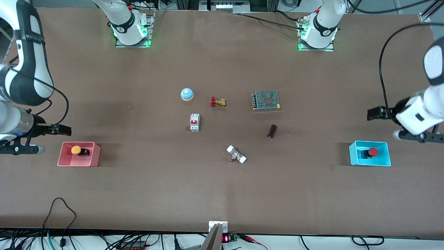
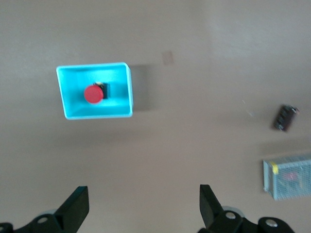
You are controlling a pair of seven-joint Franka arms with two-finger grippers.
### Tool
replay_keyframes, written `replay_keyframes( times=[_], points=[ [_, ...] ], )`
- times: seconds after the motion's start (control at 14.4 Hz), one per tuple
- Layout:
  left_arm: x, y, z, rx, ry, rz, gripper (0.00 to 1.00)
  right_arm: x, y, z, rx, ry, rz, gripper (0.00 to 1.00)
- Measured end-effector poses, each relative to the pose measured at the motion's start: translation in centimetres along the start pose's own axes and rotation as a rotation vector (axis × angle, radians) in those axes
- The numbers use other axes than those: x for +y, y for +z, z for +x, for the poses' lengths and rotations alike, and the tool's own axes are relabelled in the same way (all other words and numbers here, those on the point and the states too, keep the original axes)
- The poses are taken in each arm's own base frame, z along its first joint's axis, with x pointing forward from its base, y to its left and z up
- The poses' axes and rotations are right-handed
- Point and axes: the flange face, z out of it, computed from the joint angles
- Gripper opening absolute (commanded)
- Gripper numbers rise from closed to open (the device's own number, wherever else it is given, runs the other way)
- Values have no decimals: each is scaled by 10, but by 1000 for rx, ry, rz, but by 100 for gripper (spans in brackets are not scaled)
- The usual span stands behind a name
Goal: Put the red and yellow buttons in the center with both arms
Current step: 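Lower the right gripper to the yellow button while the left gripper reaches the red button, then close the right gripper on the yellow button while the left gripper grasps the red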
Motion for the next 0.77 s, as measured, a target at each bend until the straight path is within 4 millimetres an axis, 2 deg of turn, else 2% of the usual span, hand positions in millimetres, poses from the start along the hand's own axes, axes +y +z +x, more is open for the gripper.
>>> replay_keyframes(
  times=[0.21,0.35,0.56,0.77],
  points=[
    [-34,44,46,45,-35,8,100,12,38,12,17,5,-1,100],
    [-50,72,68,95,-35,54,100,17,57,18,33,8,-2,100],
    [-69,120,89,122,-17,88,100,16,81,25,65,5,-5,100],
    [-94,172,95,125,-31,82,99,15,96,27,82,3,-6,100]
  ],
)
